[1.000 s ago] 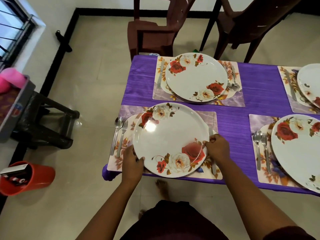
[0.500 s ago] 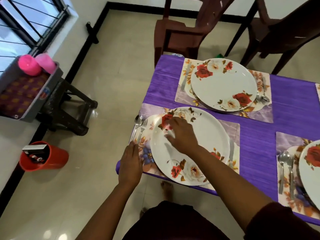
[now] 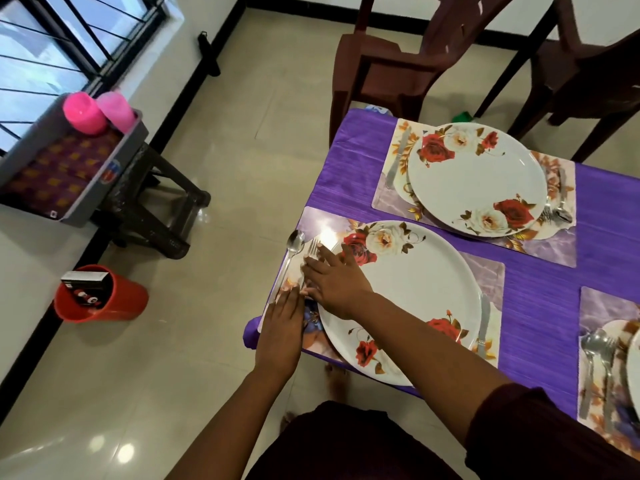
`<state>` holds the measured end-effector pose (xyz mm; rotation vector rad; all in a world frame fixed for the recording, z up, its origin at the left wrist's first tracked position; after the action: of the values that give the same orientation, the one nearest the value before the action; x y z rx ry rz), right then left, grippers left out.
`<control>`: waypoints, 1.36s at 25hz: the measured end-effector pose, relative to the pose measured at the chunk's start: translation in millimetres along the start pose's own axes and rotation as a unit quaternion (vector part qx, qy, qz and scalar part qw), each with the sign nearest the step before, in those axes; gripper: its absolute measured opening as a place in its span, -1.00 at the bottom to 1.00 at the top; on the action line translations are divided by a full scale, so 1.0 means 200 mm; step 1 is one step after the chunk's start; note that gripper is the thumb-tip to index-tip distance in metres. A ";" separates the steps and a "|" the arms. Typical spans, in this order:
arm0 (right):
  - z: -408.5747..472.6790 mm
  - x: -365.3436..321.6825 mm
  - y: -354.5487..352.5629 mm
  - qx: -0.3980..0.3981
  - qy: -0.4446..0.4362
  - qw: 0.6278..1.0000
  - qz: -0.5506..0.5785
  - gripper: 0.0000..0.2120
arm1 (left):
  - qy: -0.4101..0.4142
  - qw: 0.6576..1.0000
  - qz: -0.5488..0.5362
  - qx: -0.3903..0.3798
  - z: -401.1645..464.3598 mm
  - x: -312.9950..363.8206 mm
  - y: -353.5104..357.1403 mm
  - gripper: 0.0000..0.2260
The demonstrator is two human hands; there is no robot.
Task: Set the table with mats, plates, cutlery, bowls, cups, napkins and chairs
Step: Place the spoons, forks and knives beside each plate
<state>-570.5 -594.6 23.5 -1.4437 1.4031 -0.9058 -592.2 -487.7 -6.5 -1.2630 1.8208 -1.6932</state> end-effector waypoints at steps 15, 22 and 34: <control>0.12 -0.07 0.04 -0.016 -0.029 0.999 -0.021 -0.36 | -0.159 0.974 -0.160 0.036 -0.04 -0.13 -0.04 -0.35; 0.09 -0.07 0.06 -0.012 -0.020 1.000 -0.011 -0.37 | -0.154 0.976 -0.150 0.027 -0.04 -0.11 -0.05 -0.35; 0.12 -0.12 -0.13 0.158 0.003 0.987 0.014 -0.44 | -0.182 0.956 -0.086 0.211 -0.27 -0.52 -0.30 -0.52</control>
<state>-542.2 -569.5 41.9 -1.1789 1.2170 -1.0616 -555.3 -366.4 28.2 -1.4502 1.0945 -1.6790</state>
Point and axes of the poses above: each hand's wrist, its own z-axis towards the middle knuckle, its own y-axis out of the palm, x = y × z, the point moved 9 cm from there along z, towards the middle knuckle, and after that the axes turned 4 degrees about x, right-handed, at the moved point
